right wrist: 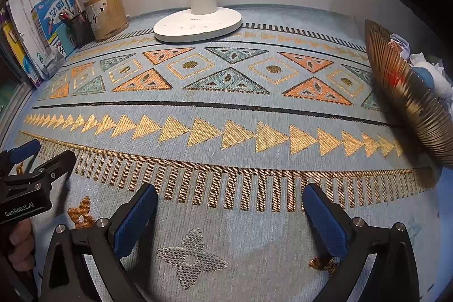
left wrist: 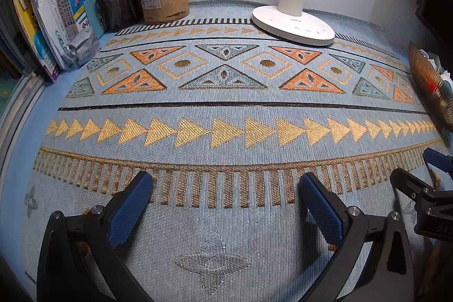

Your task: Organize objects

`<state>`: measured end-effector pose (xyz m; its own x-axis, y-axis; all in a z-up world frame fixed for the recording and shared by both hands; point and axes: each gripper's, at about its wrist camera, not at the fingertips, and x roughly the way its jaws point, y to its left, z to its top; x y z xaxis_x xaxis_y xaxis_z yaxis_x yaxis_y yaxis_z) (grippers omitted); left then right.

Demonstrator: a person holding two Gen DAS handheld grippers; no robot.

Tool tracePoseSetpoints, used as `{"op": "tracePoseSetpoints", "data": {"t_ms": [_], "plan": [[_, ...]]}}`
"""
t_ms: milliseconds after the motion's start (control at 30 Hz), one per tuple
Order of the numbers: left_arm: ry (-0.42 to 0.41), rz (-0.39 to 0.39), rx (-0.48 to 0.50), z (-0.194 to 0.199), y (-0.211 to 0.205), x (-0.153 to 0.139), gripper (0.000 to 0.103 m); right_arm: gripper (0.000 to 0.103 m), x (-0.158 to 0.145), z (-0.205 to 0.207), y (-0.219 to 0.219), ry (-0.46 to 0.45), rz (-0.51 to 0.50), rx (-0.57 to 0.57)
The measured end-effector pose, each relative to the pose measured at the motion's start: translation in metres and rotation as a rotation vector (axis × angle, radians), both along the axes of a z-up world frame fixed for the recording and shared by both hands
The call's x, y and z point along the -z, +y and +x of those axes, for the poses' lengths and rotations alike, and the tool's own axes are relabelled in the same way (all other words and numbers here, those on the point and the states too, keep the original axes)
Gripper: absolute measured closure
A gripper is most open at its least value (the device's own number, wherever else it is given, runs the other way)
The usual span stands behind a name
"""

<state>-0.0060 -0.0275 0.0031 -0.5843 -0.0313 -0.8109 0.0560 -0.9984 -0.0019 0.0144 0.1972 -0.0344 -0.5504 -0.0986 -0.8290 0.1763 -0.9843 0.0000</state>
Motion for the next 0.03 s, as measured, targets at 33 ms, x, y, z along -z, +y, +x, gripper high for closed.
{"op": "tracePoseSetpoints", "data": {"t_ms": [33], "plan": [[0.0, 0.001, 0.0, 0.0001, -0.0002, 0.0001, 0.0, 0.0, 0.0, 0.0, -0.0001, 0.0, 0.0, 0.0]]}}
